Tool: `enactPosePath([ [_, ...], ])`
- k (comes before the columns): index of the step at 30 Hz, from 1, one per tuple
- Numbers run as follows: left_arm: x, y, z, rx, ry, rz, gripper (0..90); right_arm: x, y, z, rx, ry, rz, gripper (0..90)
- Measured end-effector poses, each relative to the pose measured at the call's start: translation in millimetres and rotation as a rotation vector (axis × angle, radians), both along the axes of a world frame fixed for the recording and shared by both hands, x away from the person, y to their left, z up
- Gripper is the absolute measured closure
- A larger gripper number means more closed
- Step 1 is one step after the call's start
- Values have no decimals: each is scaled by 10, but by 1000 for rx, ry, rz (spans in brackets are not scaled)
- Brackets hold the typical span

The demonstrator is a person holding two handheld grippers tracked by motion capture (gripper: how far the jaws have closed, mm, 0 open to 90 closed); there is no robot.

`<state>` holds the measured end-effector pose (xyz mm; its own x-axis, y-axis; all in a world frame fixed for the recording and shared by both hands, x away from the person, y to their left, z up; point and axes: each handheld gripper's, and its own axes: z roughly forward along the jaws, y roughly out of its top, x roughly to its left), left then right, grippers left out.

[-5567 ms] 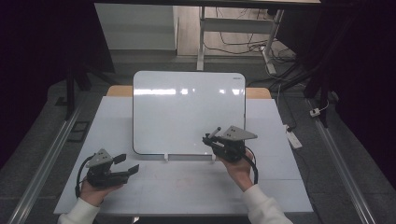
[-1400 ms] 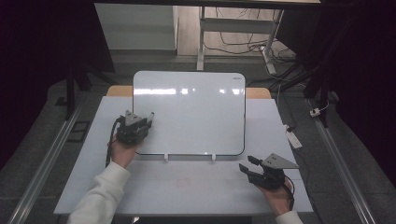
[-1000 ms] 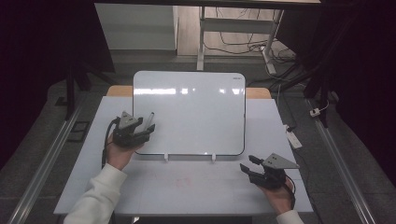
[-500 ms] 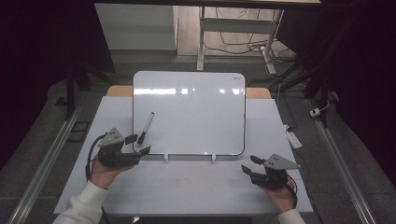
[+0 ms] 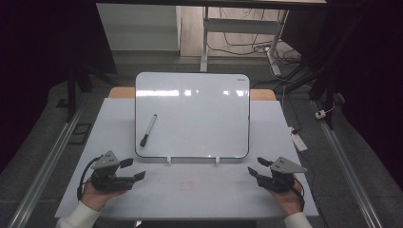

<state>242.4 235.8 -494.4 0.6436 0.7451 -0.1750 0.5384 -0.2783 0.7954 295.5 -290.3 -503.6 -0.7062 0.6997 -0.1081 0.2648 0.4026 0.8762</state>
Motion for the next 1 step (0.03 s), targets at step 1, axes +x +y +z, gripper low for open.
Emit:
enactPosePath([
  [1,3,-1,-5,-2,1,-2,273,-4,4,3,-3,-2,0,449],
])
